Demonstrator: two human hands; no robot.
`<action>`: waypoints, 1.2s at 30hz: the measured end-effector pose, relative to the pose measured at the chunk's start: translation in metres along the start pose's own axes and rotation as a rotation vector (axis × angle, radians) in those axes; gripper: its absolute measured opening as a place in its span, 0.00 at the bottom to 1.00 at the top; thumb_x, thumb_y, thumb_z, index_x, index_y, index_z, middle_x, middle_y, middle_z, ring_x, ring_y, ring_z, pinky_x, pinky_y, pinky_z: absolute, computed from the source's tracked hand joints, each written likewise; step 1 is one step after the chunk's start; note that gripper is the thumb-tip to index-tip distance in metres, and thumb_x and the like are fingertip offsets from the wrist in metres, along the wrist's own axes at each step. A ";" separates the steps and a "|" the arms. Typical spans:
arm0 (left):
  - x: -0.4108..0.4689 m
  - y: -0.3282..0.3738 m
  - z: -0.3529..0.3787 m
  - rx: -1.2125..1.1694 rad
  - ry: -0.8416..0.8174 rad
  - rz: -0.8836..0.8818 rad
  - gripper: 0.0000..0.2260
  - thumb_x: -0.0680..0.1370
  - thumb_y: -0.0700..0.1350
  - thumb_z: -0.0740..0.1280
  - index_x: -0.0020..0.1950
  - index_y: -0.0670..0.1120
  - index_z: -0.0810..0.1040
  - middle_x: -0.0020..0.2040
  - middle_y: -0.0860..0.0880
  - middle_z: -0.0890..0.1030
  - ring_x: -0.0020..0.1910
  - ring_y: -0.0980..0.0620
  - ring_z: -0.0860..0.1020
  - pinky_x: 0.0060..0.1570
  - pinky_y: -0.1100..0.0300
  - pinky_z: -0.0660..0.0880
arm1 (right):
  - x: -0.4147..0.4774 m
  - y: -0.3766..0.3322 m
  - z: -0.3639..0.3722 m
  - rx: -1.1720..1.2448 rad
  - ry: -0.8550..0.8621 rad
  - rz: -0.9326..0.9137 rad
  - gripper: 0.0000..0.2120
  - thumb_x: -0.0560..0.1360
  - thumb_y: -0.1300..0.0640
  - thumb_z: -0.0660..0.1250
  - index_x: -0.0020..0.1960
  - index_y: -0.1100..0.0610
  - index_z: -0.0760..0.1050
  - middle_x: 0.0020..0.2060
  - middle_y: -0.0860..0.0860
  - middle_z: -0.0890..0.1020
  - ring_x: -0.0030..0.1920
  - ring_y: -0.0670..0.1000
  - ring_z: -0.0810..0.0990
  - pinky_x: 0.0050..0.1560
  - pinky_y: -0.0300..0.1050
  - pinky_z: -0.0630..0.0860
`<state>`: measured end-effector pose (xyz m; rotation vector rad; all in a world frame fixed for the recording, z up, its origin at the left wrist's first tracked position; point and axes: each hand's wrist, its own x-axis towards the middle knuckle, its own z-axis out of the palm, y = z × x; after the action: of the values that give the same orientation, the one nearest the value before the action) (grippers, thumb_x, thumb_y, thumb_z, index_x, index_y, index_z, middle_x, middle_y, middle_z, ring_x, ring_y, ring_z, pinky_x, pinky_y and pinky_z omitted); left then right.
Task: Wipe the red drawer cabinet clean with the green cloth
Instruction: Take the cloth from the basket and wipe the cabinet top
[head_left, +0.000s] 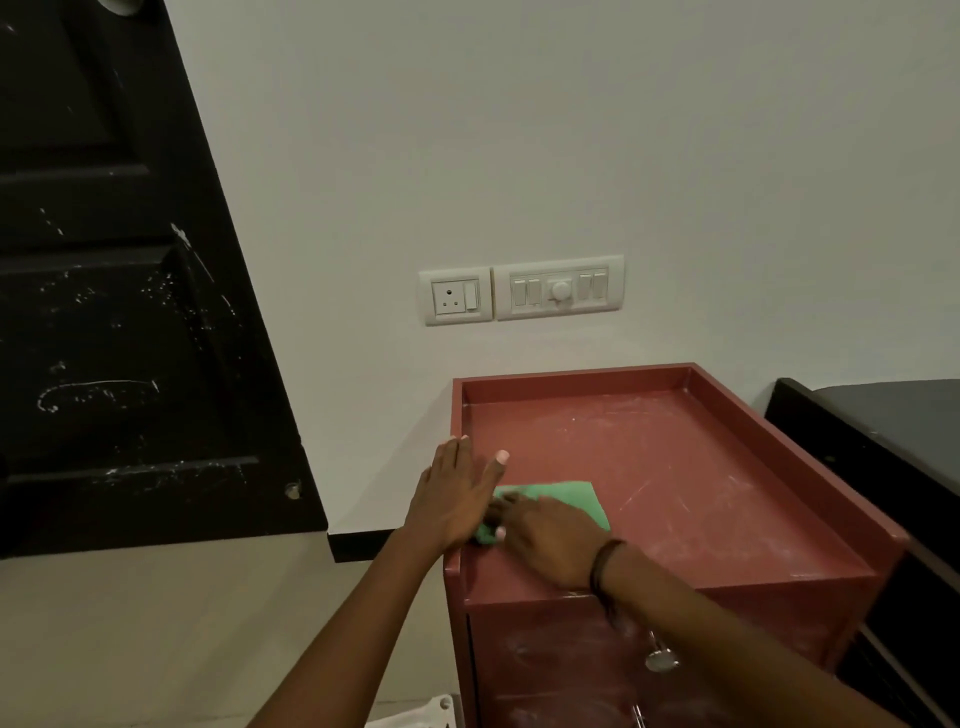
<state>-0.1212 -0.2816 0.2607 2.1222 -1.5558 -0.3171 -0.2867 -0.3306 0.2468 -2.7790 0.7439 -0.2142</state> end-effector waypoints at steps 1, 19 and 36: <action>0.000 -0.001 0.001 0.003 0.001 0.007 0.45 0.74 0.73 0.40 0.83 0.44 0.51 0.83 0.45 0.53 0.82 0.48 0.51 0.79 0.46 0.53 | 0.022 0.009 -0.004 0.017 -0.012 0.036 0.19 0.81 0.54 0.55 0.71 0.51 0.70 0.68 0.53 0.76 0.64 0.58 0.77 0.63 0.54 0.73; 0.009 -0.005 0.008 0.014 0.033 0.015 0.46 0.74 0.76 0.42 0.83 0.48 0.53 0.83 0.47 0.55 0.81 0.49 0.53 0.79 0.42 0.52 | 0.110 0.046 -0.005 0.005 -0.043 0.127 0.19 0.81 0.52 0.59 0.71 0.49 0.69 0.70 0.52 0.73 0.69 0.56 0.73 0.69 0.58 0.68; 0.001 -0.001 0.002 -0.005 0.012 -0.017 0.44 0.77 0.74 0.43 0.83 0.44 0.51 0.84 0.44 0.52 0.82 0.47 0.50 0.79 0.42 0.50 | -0.066 -0.026 0.034 -0.011 0.024 -0.024 0.23 0.84 0.47 0.49 0.78 0.41 0.58 0.79 0.40 0.57 0.80 0.44 0.52 0.78 0.53 0.48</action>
<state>-0.1212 -0.2832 0.2588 2.1306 -1.5294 -0.3137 -0.3246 -0.2683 0.2162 -2.8014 0.7199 -0.2495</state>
